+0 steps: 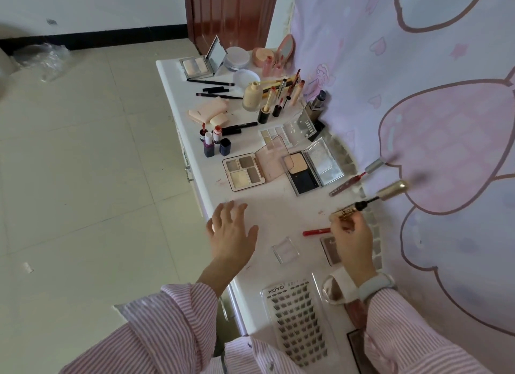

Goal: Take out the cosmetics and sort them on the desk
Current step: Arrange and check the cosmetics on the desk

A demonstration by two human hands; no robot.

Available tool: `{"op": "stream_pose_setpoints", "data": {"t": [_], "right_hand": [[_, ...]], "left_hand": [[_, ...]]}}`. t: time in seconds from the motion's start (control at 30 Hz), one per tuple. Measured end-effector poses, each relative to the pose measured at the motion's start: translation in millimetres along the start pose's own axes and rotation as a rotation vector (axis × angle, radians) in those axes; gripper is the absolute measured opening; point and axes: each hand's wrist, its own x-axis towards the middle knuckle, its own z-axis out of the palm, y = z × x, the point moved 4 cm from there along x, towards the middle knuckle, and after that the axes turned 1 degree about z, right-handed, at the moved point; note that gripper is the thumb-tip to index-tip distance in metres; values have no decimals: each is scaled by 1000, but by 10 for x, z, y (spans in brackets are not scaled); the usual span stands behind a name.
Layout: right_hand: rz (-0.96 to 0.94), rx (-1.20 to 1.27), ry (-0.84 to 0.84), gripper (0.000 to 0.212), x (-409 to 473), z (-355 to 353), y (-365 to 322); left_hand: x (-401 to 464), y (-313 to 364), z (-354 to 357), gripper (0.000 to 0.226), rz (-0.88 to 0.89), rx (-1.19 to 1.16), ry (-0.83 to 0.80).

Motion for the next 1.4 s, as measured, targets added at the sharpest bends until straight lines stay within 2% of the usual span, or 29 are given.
{"op": "stream_pose_setpoints", "data": {"t": [0.13, 0.3, 0.53, 1.17, 1.3, 1.4], "right_hand": [[46, -40, 74, 12, 248, -98, 106], [13, -182, 109, 12, 452, -66, 180], [-22, -296, 159, 16, 606, -11, 234], [22, -350, 134, 24, 528, -57, 144], [5, -314, 132, 29, 483, -98, 135], [-33, -235, 159, 23, 359, -120, 158]], "left_hand": [[-19, 24, 278, 59, 59, 217, -7], [-72, 14, 365, 62, 109, 352, 83], [-89, 48, 346, 60, 131, 348, 143], [-82, 32, 372, 60, 136, 358, 172], [-82, 35, 363, 59, 141, 343, 179], [-80, 37, 357, 59, 140, 338, 184]]}}
